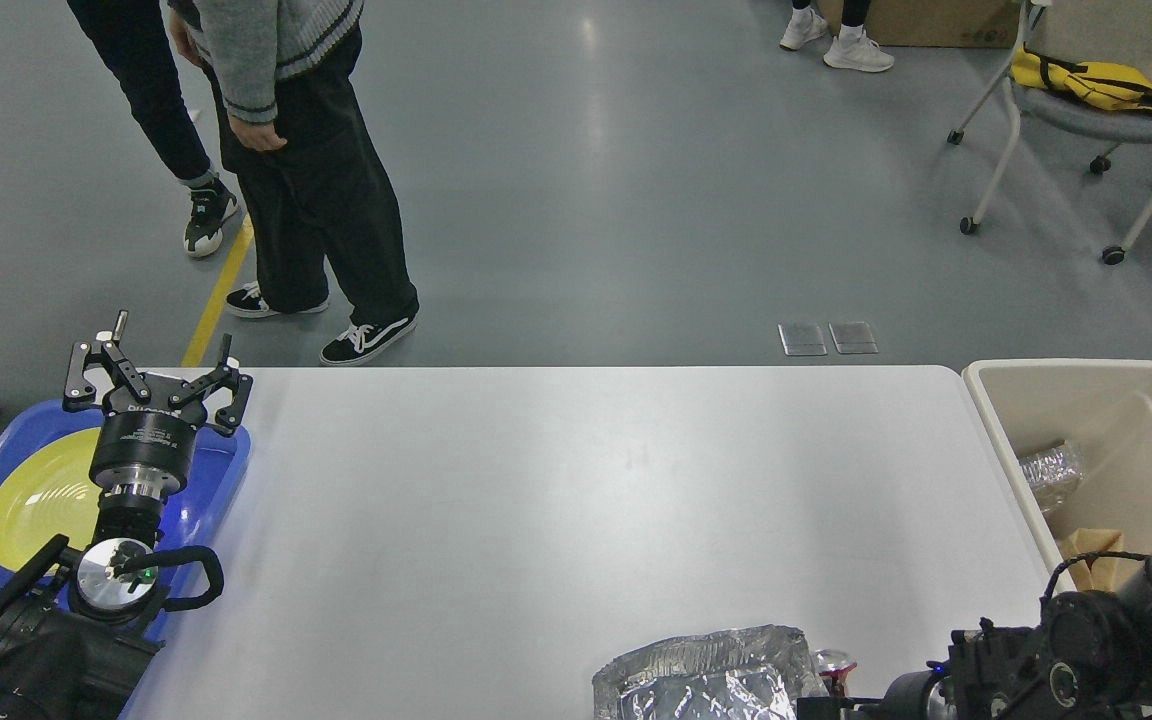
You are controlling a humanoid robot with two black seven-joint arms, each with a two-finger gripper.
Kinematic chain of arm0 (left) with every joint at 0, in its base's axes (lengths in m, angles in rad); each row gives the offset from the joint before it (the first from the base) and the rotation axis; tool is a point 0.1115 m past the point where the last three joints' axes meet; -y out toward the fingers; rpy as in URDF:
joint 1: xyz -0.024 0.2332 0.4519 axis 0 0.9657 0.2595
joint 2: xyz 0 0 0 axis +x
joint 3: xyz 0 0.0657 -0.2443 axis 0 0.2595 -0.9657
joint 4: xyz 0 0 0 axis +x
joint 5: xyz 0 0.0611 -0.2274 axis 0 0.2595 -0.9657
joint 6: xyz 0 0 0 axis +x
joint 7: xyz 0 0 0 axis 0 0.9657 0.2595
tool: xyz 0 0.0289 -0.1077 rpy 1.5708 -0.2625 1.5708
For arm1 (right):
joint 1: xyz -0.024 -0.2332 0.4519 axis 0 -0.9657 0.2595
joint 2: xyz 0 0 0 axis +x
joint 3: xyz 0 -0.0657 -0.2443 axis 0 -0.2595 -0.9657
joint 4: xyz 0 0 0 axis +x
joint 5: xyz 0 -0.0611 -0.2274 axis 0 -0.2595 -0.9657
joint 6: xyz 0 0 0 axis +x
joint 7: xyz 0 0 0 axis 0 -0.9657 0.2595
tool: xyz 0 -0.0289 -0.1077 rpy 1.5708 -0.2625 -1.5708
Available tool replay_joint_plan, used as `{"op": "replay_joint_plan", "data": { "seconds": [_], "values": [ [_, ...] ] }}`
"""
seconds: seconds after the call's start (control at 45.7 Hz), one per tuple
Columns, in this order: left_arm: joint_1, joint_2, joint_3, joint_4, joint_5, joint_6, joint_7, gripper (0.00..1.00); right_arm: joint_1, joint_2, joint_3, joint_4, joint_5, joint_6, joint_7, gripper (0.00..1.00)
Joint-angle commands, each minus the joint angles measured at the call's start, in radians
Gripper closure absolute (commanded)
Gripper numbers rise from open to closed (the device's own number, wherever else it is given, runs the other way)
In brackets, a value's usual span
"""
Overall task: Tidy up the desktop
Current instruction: 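Lower the right gripper to the foil tray's edge and grasp it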
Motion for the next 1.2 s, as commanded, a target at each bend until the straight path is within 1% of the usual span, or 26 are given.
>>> {"op": "replay_joint_plan", "data": {
  "seconds": [0.0, 0.044, 0.153, 0.219, 0.241, 0.263, 0.306, 0.328, 0.657, 0.788, 0.919, 1.007, 1.073, 1.182],
  "values": [
    [0.001, -0.002, 0.000, 0.000, 0.000, 0.000, -0.001, 0.03, -0.022, 0.009, -0.008, -0.008, -0.007, -0.040, 0.001, 0.03],
    [-0.001, 0.000, 0.000, 0.000, 0.000, 0.000, -0.001, 0.03, -0.025, 0.007, -0.009, -0.008, -0.010, -0.049, 0.004, 0.07],
    [-0.001, -0.002, 0.000, 0.000, 0.000, 0.000, -0.001, 0.03, -0.037, 0.004, -0.011, -0.012, -0.042, -0.069, 0.024, 0.33],
    [-0.001, 0.000, 0.000, 0.000, 0.000, 0.000, 0.001, 0.03, -0.046, 0.003, -0.016, -0.012, -0.057, -0.087, 0.026, 0.41],
    [-0.001, 0.000, 0.000, 0.000, 0.000, 0.000, 0.001, 0.03, -0.049, 0.001, -0.017, -0.012, -0.060, -0.087, 0.028, 0.48],
    [0.001, 0.000, 0.000, 0.000, 0.000, 0.000, 0.001, 0.03, -0.051, 0.000, -0.019, -0.012, -0.060, -0.087, 0.028, 0.61],
    [-0.001, 0.000, 0.000, 0.000, 0.000, 0.000, 0.001, 0.03, -0.054, 0.001, -0.020, -0.012, -0.060, -0.087, 0.028, 0.91],
    [-0.001, 0.000, 0.000, 0.000, 0.000, 0.000, 0.001, 0.03, -0.057, 0.001, -0.020, -0.012, -0.060, -0.087, 0.028, 1.00],
    [-0.001, 0.000, 0.000, 0.000, 0.000, 0.000, 0.001, 0.03, -0.066, -0.008, -0.020, -0.002, -0.056, -0.087, 0.034, 1.00],
    [0.001, 0.000, 0.000, 0.000, 0.000, 0.000, 0.001, 0.03, -0.054, -0.037, -0.020, 0.000, -0.057, -0.086, 0.050, 1.00],
    [-0.001, 0.000, 0.000, 0.000, 0.000, 0.000, 0.001, 0.03, -0.002, -0.085, -0.022, 0.011, -0.059, -0.067, 0.086, 1.00],
    [-0.001, 0.000, 0.000, 0.000, 0.000, 0.000, 0.001, 0.03, 0.066, -0.132, -0.029, 0.034, -0.060, -0.002, 0.118, 1.00],
    [-0.001, 0.000, 0.000, 0.000, 0.000, 0.000, 0.001, 0.03, 0.141, -0.178, -0.029, 0.053, -0.060, 0.095, 0.130, 1.00],
    [-0.001, 0.000, 0.000, 0.000, 0.000, 0.000, 0.001, 0.03, 0.285, -0.262, -0.017, 0.077, -0.060, 0.279, 0.130, 1.00]
  ]
}}
